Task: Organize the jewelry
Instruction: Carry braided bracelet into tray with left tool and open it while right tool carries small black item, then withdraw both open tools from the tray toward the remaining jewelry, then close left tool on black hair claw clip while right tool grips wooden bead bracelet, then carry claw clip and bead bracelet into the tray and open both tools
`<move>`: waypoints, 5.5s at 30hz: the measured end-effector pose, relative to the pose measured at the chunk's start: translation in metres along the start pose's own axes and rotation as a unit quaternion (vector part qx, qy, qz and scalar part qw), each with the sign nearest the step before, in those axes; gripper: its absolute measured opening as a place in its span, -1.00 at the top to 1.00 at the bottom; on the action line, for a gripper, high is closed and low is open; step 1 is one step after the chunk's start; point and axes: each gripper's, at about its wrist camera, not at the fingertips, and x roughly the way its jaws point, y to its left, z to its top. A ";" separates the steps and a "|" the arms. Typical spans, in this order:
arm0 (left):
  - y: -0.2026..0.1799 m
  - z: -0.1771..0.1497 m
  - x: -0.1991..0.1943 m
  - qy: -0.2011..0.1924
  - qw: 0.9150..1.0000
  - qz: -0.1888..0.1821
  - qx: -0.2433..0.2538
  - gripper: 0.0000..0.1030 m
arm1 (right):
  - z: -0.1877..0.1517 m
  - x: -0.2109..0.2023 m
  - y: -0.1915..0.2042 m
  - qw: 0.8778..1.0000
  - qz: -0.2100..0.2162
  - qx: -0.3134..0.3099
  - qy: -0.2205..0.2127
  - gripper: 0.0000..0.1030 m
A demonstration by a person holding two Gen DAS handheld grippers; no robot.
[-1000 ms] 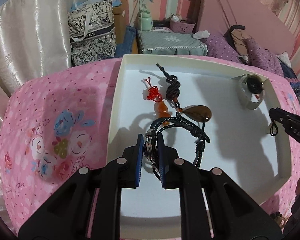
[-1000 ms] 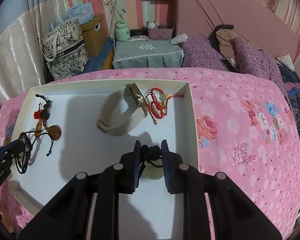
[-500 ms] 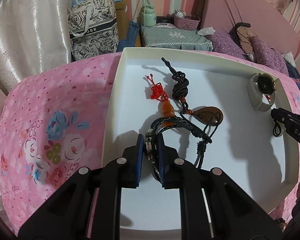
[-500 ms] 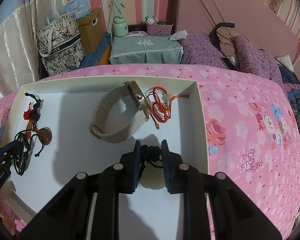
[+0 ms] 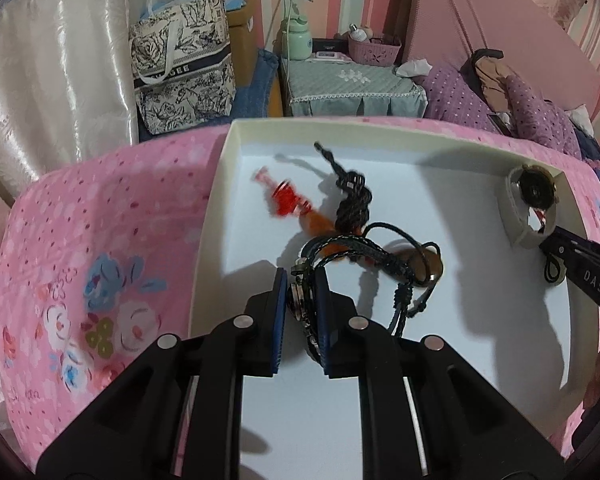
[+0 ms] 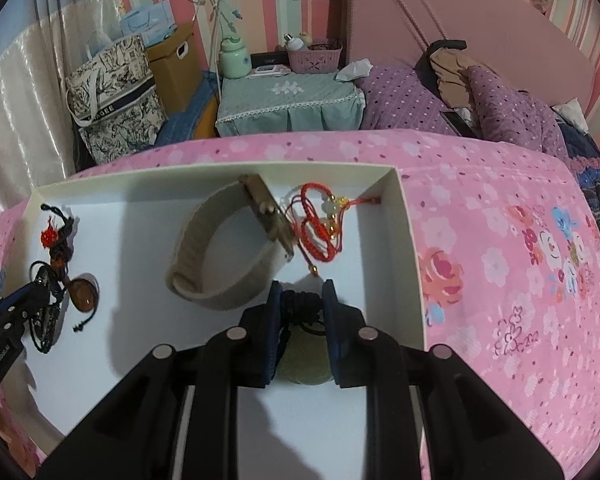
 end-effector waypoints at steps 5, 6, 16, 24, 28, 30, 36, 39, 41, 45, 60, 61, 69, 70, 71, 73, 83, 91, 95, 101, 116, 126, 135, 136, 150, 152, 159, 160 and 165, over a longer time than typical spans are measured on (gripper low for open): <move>-0.002 0.005 0.000 -0.007 1.000 0.005 0.009 0.77 | 0.001 0.001 -0.001 1.000 0.003 0.001 -0.001 0.60; -0.002 0.006 0.001 -0.007 1.000 0.005 0.009 0.77 | 0.000 0.000 -0.001 1.000 0.002 0.000 -0.001 0.58; -0.003 -0.009 -0.041 -0.033 0.999 -0.009 0.007 -0.20 | -0.014 -0.031 -0.006 1.000 0.008 -0.001 -0.008 0.06; 0.016 -0.050 -0.113 -0.085 0.996 0.005 -0.009 -0.94 | -0.050 -0.107 -0.020 0.997 0.002 -0.020 -0.074 -0.73; 0.033 -0.084 -0.142 -0.092 0.996 0.012 -0.015 -0.94 | -0.079 -0.140 -0.042 0.996 -0.002 -0.004 -0.085 -0.73; 0.039 -0.098 -0.150 -0.093 0.995 0.021 -0.015 -0.94 | -0.094 -0.149 -0.053 0.997 -0.002 0.005 -0.080 -0.73; 0.054 -0.145 -0.166 -0.072 0.997 0.001 -0.024 -0.94 | -0.141 -0.176 -0.062 0.997 -0.025 -0.021 -0.070 -0.74; 0.055 -0.162 -0.171 -0.069 0.997 -0.004 -0.030 -0.94 | -0.155 -0.179 -0.056 0.997 -0.041 -0.059 -0.036 -0.74; 0.051 -0.171 -0.175 -0.070 0.997 -0.001 -0.026 -0.94 | -0.166 -0.184 -0.056 0.997 -0.038 -0.065 -0.033 -0.74; 0.040 -0.183 -0.180 -0.074 0.997 0.005 -0.008 -0.94 | -0.180 -0.187 -0.054 0.997 -0.013 -0.063 -0.031 -0.74; 0.026 -0.200 -0.155 -0.039 0.999 -0.012 0.001 -0.94 | -0.210 -0.159 -0.039 0.998 -0.018 -0.055 0.007 -0.70; 0.025 -0.201 -0.153 -0.036 0.999 -0.015 0.002 -0.93 | -0.211 -0.157 -0.039 0.998 -0.019 -0.056 0.009 -0.64; 0.016 -0.203 -0.140 -0.019 1.000 -0.018 0.012 -0.92 | -0.216 -0.133 -0.037 0.996 -0.018 -0.067 0.054 -0.16; 0.015 -0.203 -0.137 -0.016 1.000 -0.018 0.013 -0.92 | -0.217 -0.130 -0.037 0.996 -0.016 -0.066 0.057 -0.11; 0.015 -0.203 -0.135 -0.014 1.000 -0.017 0.014 -0.91 | -0.217 -0.128 -0.037 0.996 -0.016 -0.066 0.060 -0.07; 0.014 -0.203 -0.131 -0.009 1.000 -0.019 0.015 -0.90 | -0.218 -0.122 -0.037 0.995 -0.016 -0.067 0.068 -0.01; 0.007 -0.202 -0.111 0.021 0.999 -0.036 0.021 -0.67 | -0.217 -0.108 -0.040 0.994 0.014 -0.062 0.085 0.23; 0.006 -0.204 -0.108 0.027 0.999 -0.042 0.019 -0.61 | -0.218 -0.115 -0.047 0.994 0.044 -0.047 0.083 0.33; 0.006 -0.205 -0.106 0.032 0.998 -0.048 0.020 -0.44 | -0.218 -0.132 -0.057 0.996 0.057 -0.028 0.067 0.33; 0.003 -0.207 -0.102 0.040 0.998 -0.052 0.023 -0.17 | -0.217 -0.146 -0.081 0.997 0.048 -0.006 0.057 0.33; 0.008 -0.210 -0.104 0.041 0.998 -0.052 0.021 -0.02 | -0.222 -0.116 -0.070 0.994 0.043 -0.018 0.097 0.45; 0.009 -0.208 -0.103 0.039 0.997 -0.058 0.020 0.01 | -0.220 -0.121 -0.066 0.996 0.055 -0.031 0.060 0.63; 0.011 -0.208 -0.116 0.021 0.998 -0.063 0.019 0.01 | -0.215 -0.166 -0.058 0.996 0.066 -0.052 0.006 0.63; 0.011 -0.208 -0.118 0.019 0.998 -0.063 0.019 0.01 | -0.215 -0.170 -0.056 0.996 0.069 -0.054 0.001 0.63; 0.010 -0.186 -0.158 -0.028 0.997 -0.059 0.028 0.01 | -0.191 -0.189 -0.043 0.994 0.084 -0.051 -0.036 0.63; 0.009 -0.178 -0.165 -0.036 0.997 -0.060 0.030 0.01 | -0.184 -0.192 -0.041 0.994 0.086 -0.051 -0.042 0.63; 0.003 -0.145 -0.182 -0.055 0.996 -0.067 0.035 0.01 | -0.145 -0.205 -0.027 0.993 0.084 -0.052 -0.066 0.63; 0.002 -0.141 -0.182 -0.054 0.996 -0.067 0.035 0.01 | -0.138 -0.205 -0.024 0.993 0.082 -0.051 -0.070 0.63; -0.001 -0.114 -0.169 -0.047 0.996 -0.071 0.026 0.01 | -0.108 -0.197 -0.008 0.993 0.075 -0.053 -0.079 0.63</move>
